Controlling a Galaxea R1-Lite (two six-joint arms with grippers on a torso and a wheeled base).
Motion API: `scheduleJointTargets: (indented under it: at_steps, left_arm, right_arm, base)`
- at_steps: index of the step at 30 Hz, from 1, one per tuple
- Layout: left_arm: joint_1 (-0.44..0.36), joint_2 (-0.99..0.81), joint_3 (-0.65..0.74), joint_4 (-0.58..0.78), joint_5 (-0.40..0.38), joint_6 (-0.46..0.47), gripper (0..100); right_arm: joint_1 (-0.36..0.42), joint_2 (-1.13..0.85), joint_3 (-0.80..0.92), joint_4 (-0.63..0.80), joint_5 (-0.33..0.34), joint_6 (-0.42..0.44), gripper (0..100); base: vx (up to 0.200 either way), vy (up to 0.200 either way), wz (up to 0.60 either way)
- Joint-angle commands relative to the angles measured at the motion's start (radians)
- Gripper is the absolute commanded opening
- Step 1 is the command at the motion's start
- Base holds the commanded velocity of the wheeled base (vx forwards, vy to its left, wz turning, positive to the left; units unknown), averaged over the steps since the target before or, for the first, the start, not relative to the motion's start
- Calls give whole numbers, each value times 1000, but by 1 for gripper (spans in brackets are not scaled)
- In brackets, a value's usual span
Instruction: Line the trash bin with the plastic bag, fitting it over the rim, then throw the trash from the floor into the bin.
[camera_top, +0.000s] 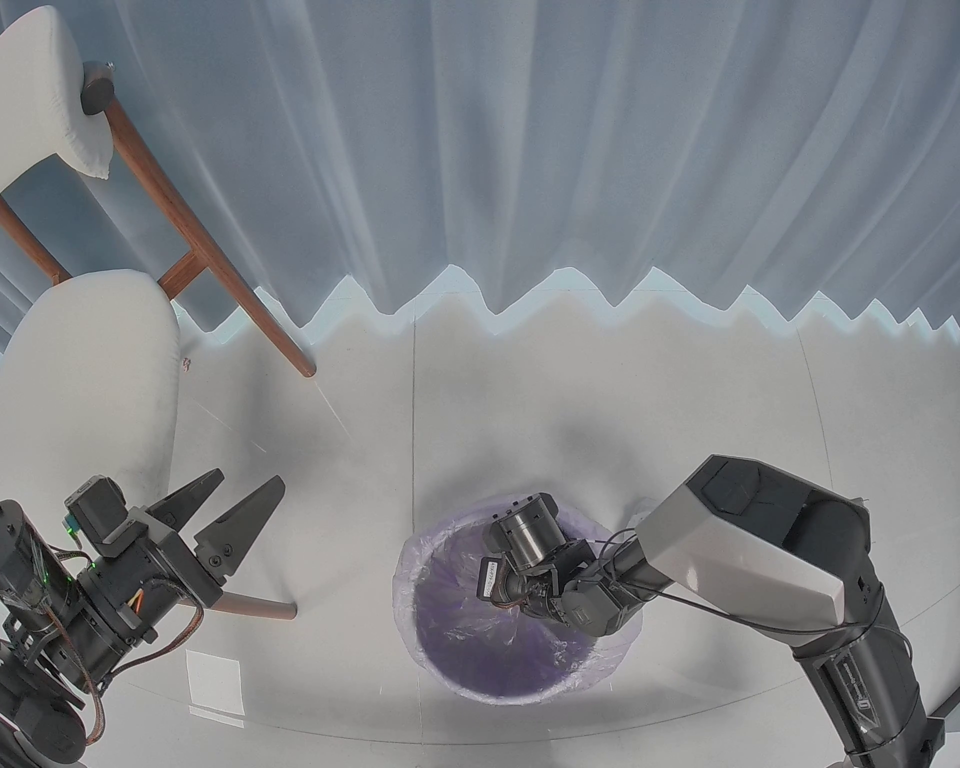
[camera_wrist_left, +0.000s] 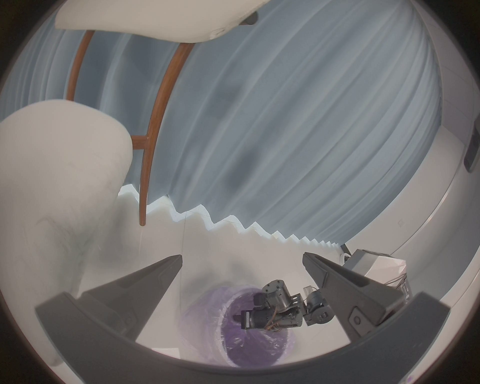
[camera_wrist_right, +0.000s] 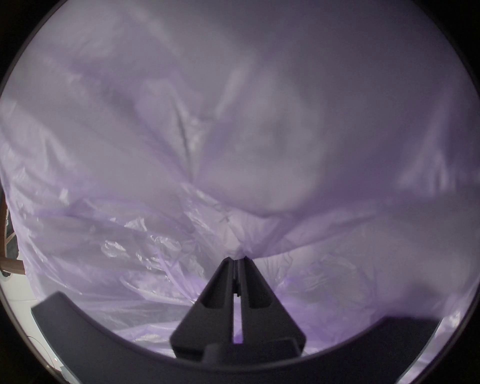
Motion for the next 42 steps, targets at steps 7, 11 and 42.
scheduleJointTargets:
  at_steps: [7, 11, 42]
  left_arm:
    - [2, -3, 18, -1, 2, -31, 100]
    - [4, -4, 18, -1, 7, -47, 100]
    - [31, -7, 18, -1, 13, -22, 100]
  right_arm:
    - [-10, 2, -44, -1, 0, -5, 0]
    - [-5, 2, -65, 2, 0, -13, 0]
    - [21, 111, -203, 6, -3, -133, 0]
  base:
    - [0, 0, 0]
    - [-200, -200, 0]
    - [-13, -13, 0]
